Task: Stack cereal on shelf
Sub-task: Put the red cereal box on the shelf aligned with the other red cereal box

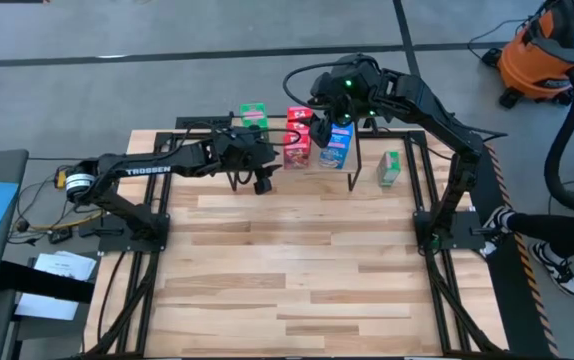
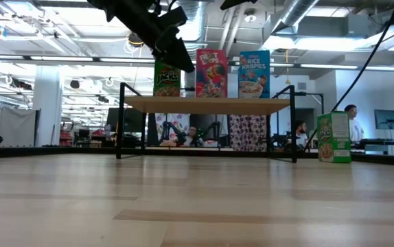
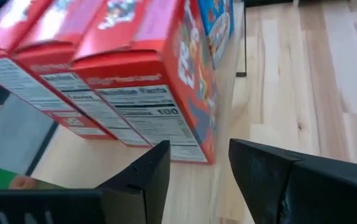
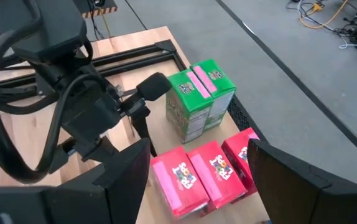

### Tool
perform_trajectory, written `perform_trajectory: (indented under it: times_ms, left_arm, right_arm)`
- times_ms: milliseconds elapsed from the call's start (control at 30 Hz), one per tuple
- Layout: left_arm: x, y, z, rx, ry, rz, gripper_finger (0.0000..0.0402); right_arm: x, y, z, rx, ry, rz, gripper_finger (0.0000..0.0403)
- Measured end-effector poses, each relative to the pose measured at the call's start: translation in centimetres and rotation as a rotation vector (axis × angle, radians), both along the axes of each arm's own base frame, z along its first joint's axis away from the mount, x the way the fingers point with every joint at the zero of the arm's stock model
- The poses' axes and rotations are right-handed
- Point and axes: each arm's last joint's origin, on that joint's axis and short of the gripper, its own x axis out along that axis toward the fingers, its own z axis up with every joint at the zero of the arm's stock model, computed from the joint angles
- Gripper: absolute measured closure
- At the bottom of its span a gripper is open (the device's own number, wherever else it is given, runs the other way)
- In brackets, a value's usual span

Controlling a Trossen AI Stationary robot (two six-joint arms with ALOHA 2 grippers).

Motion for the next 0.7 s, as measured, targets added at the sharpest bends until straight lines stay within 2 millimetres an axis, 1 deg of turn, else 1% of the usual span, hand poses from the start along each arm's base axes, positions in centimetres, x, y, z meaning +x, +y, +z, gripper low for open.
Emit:
perform_trajectory:
  times_ms: [567,700]
  left_arm:
    - [0.21,0.06,0.31,0.012,-0.039,-0.002,0.0246]
    - [0.32,-0.01,0.18,-0.004,-0.04,-0.032,0.0246]
  right_arm:
    - [0.0,0.0,0.0,0.0,0.001,0.0,0.0112]
    - [0.0,0.01,0.0,0.0,0.001,0.0,0.0112]
